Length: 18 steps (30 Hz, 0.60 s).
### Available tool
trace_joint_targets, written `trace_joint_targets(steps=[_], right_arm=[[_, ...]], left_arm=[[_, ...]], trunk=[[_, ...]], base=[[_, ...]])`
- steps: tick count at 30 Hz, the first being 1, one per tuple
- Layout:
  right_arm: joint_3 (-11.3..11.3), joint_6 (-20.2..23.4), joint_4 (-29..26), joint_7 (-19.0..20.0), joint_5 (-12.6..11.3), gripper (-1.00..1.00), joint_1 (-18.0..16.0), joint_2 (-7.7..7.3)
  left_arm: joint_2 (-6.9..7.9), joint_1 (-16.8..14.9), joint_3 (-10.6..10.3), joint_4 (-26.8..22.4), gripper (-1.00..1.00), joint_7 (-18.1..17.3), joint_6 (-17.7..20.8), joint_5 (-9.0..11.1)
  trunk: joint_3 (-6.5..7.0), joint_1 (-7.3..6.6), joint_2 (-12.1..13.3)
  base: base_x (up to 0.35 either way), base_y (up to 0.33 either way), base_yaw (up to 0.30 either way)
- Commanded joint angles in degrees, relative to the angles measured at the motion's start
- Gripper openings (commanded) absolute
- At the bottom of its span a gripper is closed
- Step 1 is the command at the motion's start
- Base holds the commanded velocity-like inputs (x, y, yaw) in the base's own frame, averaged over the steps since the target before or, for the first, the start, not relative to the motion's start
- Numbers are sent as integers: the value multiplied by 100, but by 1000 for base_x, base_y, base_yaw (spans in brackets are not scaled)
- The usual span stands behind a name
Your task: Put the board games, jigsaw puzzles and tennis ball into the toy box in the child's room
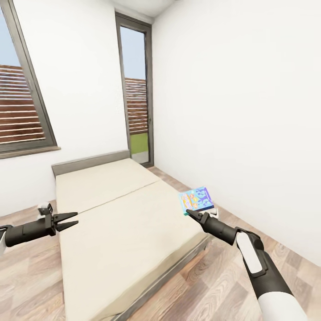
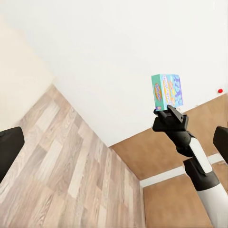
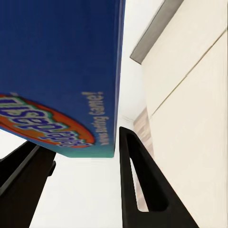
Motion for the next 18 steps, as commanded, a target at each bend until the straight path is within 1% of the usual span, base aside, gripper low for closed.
trace_joint_targets(steps=[1, 18], right_arm=[[-8, 37, 2, 16, -24, -100, -7, 2], [-2, 28, 2, 16, -23, -100, -10, 2]], left_arm=[[2, -1, 1, -2, 100, -21, 61, 0], [2, -1, 3, -2, 100, -21, 61, -9]], trunk=[[12, -23, 37], [317, -396, 719]], base=[[0, 0, -279], [0, 0, -279]])
